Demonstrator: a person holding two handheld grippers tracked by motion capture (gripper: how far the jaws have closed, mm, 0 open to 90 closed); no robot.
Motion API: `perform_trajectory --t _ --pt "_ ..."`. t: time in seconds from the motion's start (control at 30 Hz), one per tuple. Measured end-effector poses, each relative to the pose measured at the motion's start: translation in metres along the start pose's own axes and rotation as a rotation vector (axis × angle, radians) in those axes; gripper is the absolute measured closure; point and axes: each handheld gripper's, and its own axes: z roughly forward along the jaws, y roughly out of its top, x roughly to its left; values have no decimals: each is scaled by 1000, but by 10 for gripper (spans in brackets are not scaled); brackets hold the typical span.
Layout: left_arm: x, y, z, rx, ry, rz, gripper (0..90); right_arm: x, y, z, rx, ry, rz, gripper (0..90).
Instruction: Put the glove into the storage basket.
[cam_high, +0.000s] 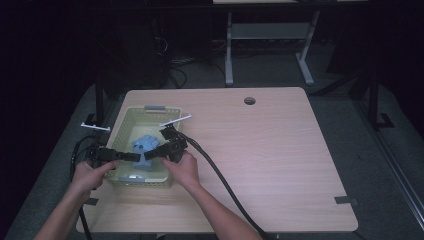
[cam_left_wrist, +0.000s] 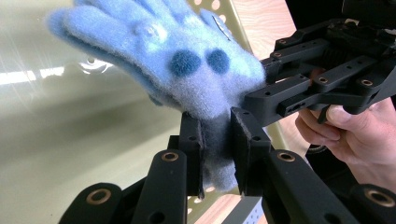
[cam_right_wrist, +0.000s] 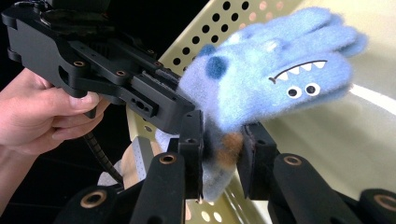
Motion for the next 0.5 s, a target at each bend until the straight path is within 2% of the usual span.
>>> perform_trajectory --t 0.27,0.37,0.4,0.43,0.47,0.5 --pt "-1 0 3 9 34 3 758 1 0 0 14 -36 -16 708" --pt "2 0 3 22 69 -14 759 -2 0 -6 8 -61 -21 709" --pt "2 0 3 22 69 -14 759 -2 0 -6 8 -61 -21 709" --pt "3 -1 4 26 82 -19 759 -2 0 -7 8 -62 -18 708" --pt "3 -1 6 46 124 -13 759 -3 1 -10 4 -61 -13 708" --pt "3 -1 6 46 124 -13 758 -3 1 -10 4 -61 -13 708"
